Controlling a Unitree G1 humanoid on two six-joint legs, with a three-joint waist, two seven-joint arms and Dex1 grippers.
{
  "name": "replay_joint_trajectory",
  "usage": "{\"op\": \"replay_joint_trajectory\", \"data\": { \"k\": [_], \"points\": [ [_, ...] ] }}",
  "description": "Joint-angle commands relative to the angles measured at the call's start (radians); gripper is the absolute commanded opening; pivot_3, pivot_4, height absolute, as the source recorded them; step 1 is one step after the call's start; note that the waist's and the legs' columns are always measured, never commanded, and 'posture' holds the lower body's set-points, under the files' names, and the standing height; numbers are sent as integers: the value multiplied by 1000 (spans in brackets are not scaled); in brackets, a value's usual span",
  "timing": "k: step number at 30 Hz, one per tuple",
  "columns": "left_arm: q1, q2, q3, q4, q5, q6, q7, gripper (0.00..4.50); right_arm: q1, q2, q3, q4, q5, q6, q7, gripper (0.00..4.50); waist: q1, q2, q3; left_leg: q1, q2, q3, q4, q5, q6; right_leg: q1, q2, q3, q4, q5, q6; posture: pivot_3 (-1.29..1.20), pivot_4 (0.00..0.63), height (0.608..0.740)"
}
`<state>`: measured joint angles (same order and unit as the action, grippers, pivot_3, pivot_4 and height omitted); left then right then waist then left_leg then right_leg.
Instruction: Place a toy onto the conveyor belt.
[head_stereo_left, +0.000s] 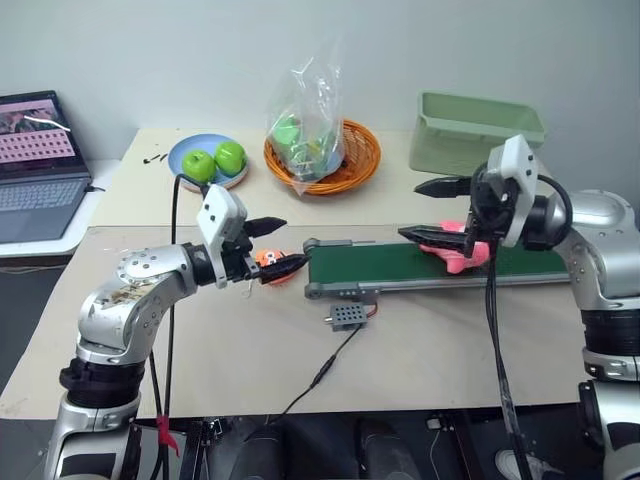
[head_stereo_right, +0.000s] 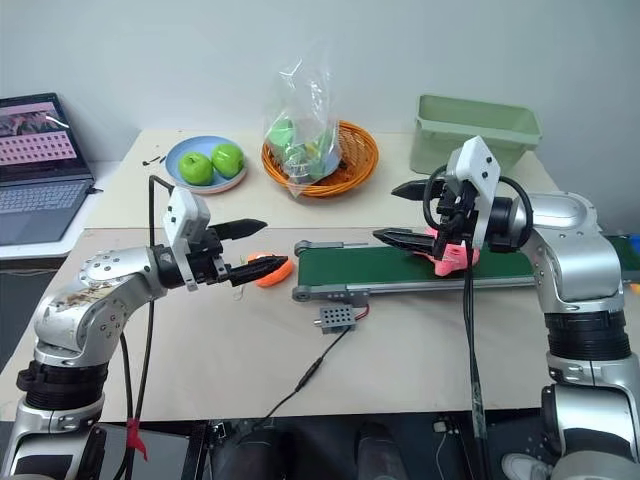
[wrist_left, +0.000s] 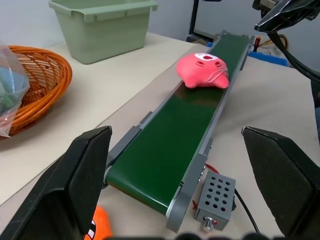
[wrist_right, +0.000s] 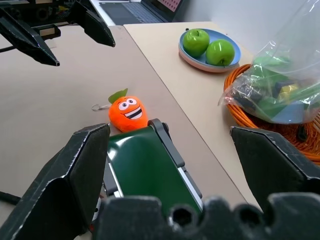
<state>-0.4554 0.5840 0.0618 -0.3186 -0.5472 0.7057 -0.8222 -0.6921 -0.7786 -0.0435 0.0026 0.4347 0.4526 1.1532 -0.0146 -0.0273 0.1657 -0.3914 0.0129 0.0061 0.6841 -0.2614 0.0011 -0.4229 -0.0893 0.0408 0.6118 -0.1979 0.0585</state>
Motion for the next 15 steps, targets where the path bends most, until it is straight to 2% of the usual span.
{"op": "replay_joint_trajectory", "data": {
  "k": [1, 7, 15],
  "points": [
    [4, 18, 25, -37, -25, 8, 8, 4436, -24, -1, -9, -14, 4, -23, 5, 4500, 0, 0, 0, 0, 0, 0, 0, 0, 0, 0, 0, 0, 0, 0, 0, 0, 150, 740],
    [13, 50, 11, -22, -4, -7, -2, 4436, -17, -2, -11, -21, 5, -19, 3, 4500, 0, 0, 0, 0, 0, 0, 0, 0, 0, 0, 0, 0, 0, 0, 0, 0, 150, 740],
    [2, 30, 27, -27, -33, -1, 23, 4436, -20, -3, -13, -18, 6, -20, 3, 4500, 1, 0, 0, 0, 0, 0, 0, 0, 0, 0, 0, 0, 0, 0, 0, 0, 150, 740]
  ]
}}
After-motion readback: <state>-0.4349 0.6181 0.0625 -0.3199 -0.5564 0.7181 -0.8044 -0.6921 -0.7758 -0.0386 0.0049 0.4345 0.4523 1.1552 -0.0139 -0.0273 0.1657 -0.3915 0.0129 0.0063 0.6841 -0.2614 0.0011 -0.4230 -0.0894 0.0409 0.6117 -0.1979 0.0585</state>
